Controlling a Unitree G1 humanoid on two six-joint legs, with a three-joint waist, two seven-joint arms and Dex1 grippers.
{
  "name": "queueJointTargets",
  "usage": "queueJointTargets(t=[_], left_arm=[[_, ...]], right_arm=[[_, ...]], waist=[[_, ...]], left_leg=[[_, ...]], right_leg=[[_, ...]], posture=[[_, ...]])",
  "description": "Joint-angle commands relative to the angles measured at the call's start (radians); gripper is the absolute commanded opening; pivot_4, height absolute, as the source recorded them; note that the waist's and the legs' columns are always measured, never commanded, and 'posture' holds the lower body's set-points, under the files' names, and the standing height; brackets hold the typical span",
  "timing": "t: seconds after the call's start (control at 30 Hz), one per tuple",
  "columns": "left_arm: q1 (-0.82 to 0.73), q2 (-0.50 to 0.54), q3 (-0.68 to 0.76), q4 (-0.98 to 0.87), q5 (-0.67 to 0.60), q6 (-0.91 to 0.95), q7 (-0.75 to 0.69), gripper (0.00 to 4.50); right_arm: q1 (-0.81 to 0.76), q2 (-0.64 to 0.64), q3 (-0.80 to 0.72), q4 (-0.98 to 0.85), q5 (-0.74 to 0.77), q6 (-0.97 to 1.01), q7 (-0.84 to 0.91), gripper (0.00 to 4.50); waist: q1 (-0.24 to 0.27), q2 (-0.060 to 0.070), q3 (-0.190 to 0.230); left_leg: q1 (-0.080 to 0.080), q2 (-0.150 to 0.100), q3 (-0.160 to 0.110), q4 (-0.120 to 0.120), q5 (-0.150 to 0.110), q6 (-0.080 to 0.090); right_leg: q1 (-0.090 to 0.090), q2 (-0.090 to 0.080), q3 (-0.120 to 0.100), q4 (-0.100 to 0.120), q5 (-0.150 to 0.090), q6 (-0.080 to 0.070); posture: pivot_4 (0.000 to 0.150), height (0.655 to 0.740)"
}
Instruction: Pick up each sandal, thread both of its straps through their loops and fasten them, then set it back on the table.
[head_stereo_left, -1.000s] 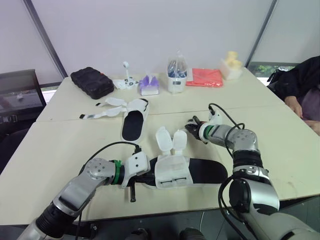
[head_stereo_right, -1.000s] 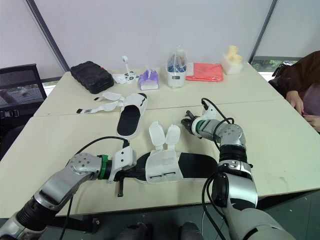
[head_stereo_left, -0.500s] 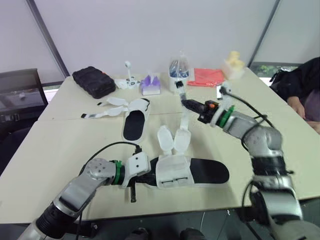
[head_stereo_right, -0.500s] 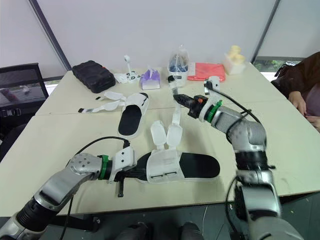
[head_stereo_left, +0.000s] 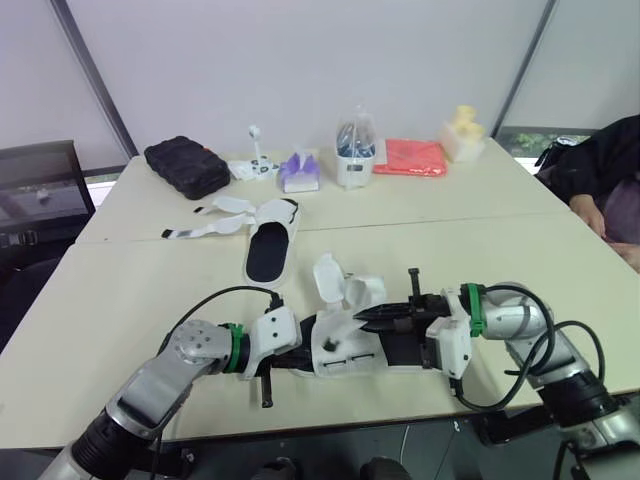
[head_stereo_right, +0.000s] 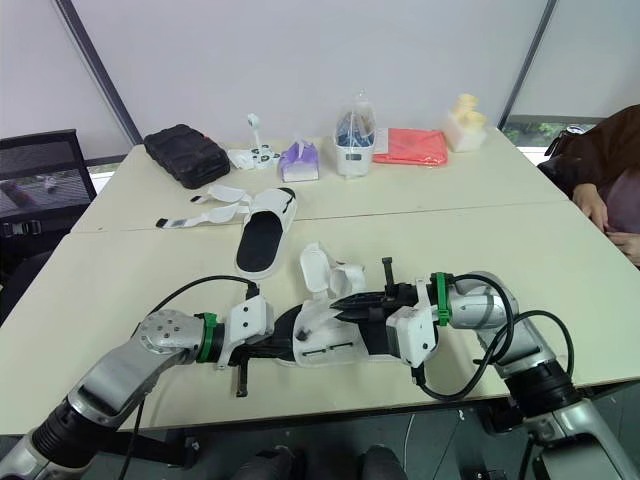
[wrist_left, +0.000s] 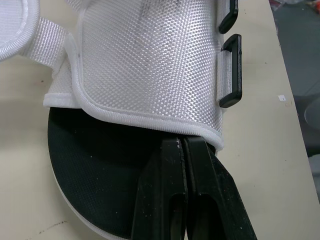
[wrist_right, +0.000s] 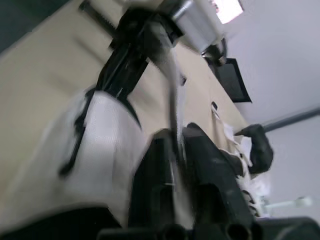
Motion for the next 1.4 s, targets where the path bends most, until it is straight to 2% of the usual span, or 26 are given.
queueJointTargets(t=[0.03, 0.17, 0.3, 0.37, 0.47, 0.5, 0.53, 0.57, 0.6, 0.63, 0.7, 0.8, 0.87, 1.03, 1.17, 1.4], left_arm=[[0.003, -0.002, -0.009, -0.01, -0.002, 0.008, -0.006, 0.0], [0.011, -0.005, -0.008, -0.015, -0.004, 0.011, -0.004, 0.0], [0.011, -0.007, -0.003, -0.01, -0.006, 0.009, -0.006, 0.0], [0.012, -0.012, 0.001, -0.008, -0.011, 0.007, -0.006, 0.0], [0.012, -0.018, 0.003, -0.006, -0.015, 0.007, -0.006, 0.0], [0.009, -0.021, 0.002, -0.003, -0.016, 0.007, -0.007, 0.0], [0.006, -0.023, 0.001, 0.004, -0.015, 0.004, -0.009, 0.0], [0.003, -0.024, 0.0, 0.008, -0.014, 0.002, -0.011, 0.0], [-0.001, -0.024, 0.0, 0.016, -0.013, -0.002, -0.014, 0.0], [-0.003, -0.024, 0.0, 0.02, -0.012, -0.004, -0.016, 0.0], [-0.007, -0.024, 0.0, 0.026, -0.01, -0.008, -0.021, 0.0], [-0.013, -0.026, 0.002, 0.04, -0.008, -0.016, -0.027, 0.0], [-0.016, -0.03, 0.003, 0.048, -0.007, -0.023, -0.027, 0.0], [-0.018, -0.048, 0.003, 0.056, -0.01, -0.025, -0.019, 0.0], [-0.012, -0.058, 0.002, 0.052, -0.009, -0.022, -0.011, 0.0], [0.017, -0.084, 0.01, 0.018, -0.01, 0.01, 0.043, 0.0]], right_arm=[[-0.019, -0.026, 0.006, 0.041, -0.017, -0.098, -0.016, 2.38], [-0.01, -0.048, -0.057, 0.08, -0.098, -0.179, -0.109, 4.37], [0.065, -0.111, -0.152, 0.109, -0.157, -0.102, -0.209, 4.45], [0.139, -0.125, -0.229, 0.097, -0.098, 0.117, -0.261, 4.45], [0.195, -0.124, -0.281, 0.034, -0.027, 0.338, -0.283, 4.45], [0.226, -0.119, -0.307, -0.03, 0.062, 0.498, -0.28, 4.45], [0.284, -0.132, -0.344, -0.159, 0.275, 0.781, -0.301, 4.45], [0.323, -0.14, -0.375, -0.258, 0.426, 0.993, -0.317, 4.45], [0.383, -0.187, -0.414, -0.378, 0.676, 1.23, -0.346, 4.45], [0.416, -0.216, -0.447, -0.456, 0.836, 1.388, -0.37, 4.45], [0.488, -0.286, -0.504, -0.571, 1.048, 1.569, -0.362, 4.45], [0.585, -0.316, -0.559, -0.672, 1.243, 1.707, -0.382, 4.45], [0.631, -0.31, -0.542, -0.727, 1.267, 1.75, -0.401, 4.45], [0.686, -0.258, -0.447, -0.808, 1.212, 1.774, -0.426, 4.45], [0.692, -0.217, -0.365, -0.79, 1.122, 1.775, -0.451, 4.45], [0.624, -0.099, -0.28, -0.744, 1.111, 1.788, -0.47, 4.45]], waist=[[0.0, 0.0, 0.0], [0.0, 0.0, 0.0], [0.012, 0.0, 0.0], [0.02, 0.0, 0.0], [0.022, 0.001, 0.0], [0.021, 0.001, 0.0], [0.022, 0.001, 0.0], [0.022, 0.002, 0.0], [0.023, 0.002, -0.001], [0.025, 0.003, -0.001], [0.024, 0.003, -0.001], [0.022, 0.003, -0.001], [0.022, 0.003, -0.001], [0.024, 0.003, -0.001], [0.025, 0.002, -0.002], [0.024, 0.001, -0.002]], left_leg=[[0.0, 0.0, 0.0, 0.0, 0.0, 0.0], [0.001, 0.0, 0.0, 0.0, 0.0, 0.0], [0.001, 0.0, 0.0, 0.0, 0.0, 0.0], [0.001, 0.0, 0.0, 0.0, 0.0, 0.0], [0.001, 0.0, 0.0, 0.0, 0.0, 0.0], [0.001, 0.0, 0.0, 0.0, 0.0, 0.0], [0.001, 0.0, 0.0, 0.0, 0.0, 0.0], [0.0, 0.0, 0.0, 0.0, 0.0, 0.0], [-0.001, 0.0, -0.001, 0.0, 0.0, 0.0], [-0.001, 0.0, -0.003, 0.0, 0.0, 0.0], [-0.003, 0.0, -0.003, 0.0, -0.001, 0.001], [-0.002, 0.003, -0.003, 0.0, -0.001, 0.002], [-0.003, 0.003, -0.003, 0.001, -0.001, 0.002], [-0.004, 0.003, -0.001, 0.001, -0.002, 0.004], [-0.004, 0.003, -0.001, 0.001, -0.003, 0.004], [-0.004, 0.003, -0.001, 0.002, -0.003, 0.004]], right_leg=[[0.0, 0.0, 0.0, 0.0, 0.0, 0.0], [0.001, 0.0, 0.0, 0.0, 0.0, 0.0], [0.001, 0.0, 0.0, 0.0, 0.0, 0.0], [0.001, 0.0, 0.0, 0.0, 0.0, 0.0], [0.001, 0.0, 0.001, 0.0, 0.0, -0.001], [0.001, 0.0, 0.002, 0.0, 0.0, -0.001], [0.001, -0.001, 0.002, 0.0, -0.001, -0.002], [0.001, -0.001, 0.002, 0.0, -0.001, -0.003], [0.0, -0.001, 0.002, 0.0, -0.002, -0.003], [0.0, -0.001, 0.002, 0.0, -0.002, -0.003], [-0.001, -0.001, 0.002, 0.0, -0.002, -0.004], [0.002, 0.0, 0.0, -0.006, -0.003, -0.005], [0.004, 0.0, -0.001, -0.011, -0.002, -0.006], [0.005, 0.0, -0.001, -0.016, 0.0, -0.005], [0.005, -0.001, -0.002, -0.016, 0.0, -0.005], [0.005, 0.0, -0.002, -0.016, 0.0, -0.004]], posture=[[0.15, 0.74], [0.15, 0.74], [0.15, 0.74], [0.15, 0.74], [0.15, 0.74], [0.15, 0.74], [0.15, 0.74], [0.15, 0.74], [0.15, 0.74], [0.15, 0.74], [0.15, 0.74], [0.15, 0.74], [0.15, 0.74], [0.15, 0.74], [0.15, 0.74], [0.15, 0.74]])
